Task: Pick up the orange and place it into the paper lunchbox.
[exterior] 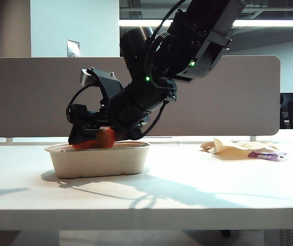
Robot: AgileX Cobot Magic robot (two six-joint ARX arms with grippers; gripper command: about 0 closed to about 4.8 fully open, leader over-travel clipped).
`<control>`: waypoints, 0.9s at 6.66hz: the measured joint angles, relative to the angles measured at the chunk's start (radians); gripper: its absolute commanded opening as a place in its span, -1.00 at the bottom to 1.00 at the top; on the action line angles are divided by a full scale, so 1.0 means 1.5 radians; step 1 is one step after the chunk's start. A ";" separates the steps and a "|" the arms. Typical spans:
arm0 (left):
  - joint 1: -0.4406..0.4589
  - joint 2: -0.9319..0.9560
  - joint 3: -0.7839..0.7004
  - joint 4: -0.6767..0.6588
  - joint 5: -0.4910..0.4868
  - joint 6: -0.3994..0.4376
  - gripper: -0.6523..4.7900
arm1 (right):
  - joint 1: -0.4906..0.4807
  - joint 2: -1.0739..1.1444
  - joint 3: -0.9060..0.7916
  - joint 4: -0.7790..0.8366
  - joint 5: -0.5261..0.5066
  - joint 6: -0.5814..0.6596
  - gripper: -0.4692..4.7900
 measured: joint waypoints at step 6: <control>0.000 0.000 0.000 0.000 0.000 0.000 -0.78 | 0.000 0.004 0.000 -0.001 0.000 0.003 1.00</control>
